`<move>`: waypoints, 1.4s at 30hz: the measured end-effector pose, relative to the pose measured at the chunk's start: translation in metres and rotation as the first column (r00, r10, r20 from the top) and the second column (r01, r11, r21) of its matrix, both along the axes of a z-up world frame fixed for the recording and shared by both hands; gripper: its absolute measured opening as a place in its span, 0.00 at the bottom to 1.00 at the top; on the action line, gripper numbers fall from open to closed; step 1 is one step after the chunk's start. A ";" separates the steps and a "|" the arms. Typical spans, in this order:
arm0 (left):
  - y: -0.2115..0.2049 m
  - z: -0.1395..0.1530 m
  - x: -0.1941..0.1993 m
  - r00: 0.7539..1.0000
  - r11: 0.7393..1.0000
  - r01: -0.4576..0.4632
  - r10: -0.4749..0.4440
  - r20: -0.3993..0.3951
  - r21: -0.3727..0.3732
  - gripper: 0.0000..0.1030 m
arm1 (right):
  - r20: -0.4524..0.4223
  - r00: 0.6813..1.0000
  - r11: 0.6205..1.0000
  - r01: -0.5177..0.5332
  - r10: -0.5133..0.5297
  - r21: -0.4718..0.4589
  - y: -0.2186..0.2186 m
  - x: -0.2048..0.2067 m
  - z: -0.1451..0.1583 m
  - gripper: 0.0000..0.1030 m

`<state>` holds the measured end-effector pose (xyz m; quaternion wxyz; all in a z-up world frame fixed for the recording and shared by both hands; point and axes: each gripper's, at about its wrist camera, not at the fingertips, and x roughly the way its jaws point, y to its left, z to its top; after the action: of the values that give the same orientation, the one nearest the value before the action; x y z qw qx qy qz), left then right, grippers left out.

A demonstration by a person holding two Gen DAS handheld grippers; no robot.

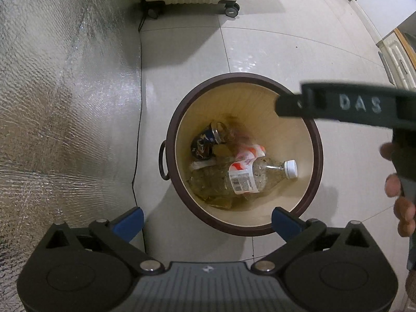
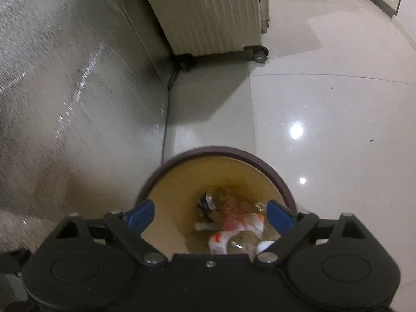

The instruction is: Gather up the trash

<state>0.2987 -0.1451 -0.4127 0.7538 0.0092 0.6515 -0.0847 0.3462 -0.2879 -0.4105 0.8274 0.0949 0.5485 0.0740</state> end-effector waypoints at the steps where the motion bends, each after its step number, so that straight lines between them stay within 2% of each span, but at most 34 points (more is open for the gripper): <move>1: 0.000 0.000 0.000 1.000 1.000 -0.005 0.005 0.001 0.003 1.00 | -0.009 1.000 1.000 -0.001 0.001 -0.007 -0.003 -0.001 0.000 0.95; 8: 0.002 0.008 -0.002 0.999 0.999 -0.026 0.026 0.021 0.033 1.00 | -0.034 0.999 0.998 -0.009 0.008 -0.055 -0.020 -0.014 0.009 0.97; 16: 0.005 0.042 -0.019 0.997 0.998 -0.028 0.025 0.072 0.050 1.00 | -0.015 1.000 0.998 0.008 -0.009 -0.070 -0.021 -0.043 0.049 0.97; 26: 0.013 0.123 -0.061 0.982 0.997 -0.060 0.050 0.183 0.047 1.00 | 0.073 0.997 0.998 0.037 -0.032 -0.060 -0.020 -0.095 0.123 0.97; 33: 0.016 0.182 -0.094 0.966 0.997 -0.070 0.065 0.250 0.014 1.00 | 0.149 0.987 0.994 0.074 -0.061 -0.079 -0.026 -0.142 0.181 0.97; 37: 0.013 0.219 -0.114 0.953 0.997 -0.071 0.062 0.295 0.021 1.00 | 0.196 0.977 0.991 0.102 -0.083 -0.087 -0.033 -0.170 0.212 0.97; 42: 0.014 0.269 -0.139 0.923 0.998 -0.065 0.054 0.381 0.015 1.00 | 0.262 0.959 0.987 0.138 -0.111 -0.087 -0.041 -0.202 0.249 0.97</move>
<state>0.1593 -0.1315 -0.1434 0.8679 0.0158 0.4941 -0.0494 0.1447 -0.3289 -0.1611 0.8982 0.0753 0.4331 0.0044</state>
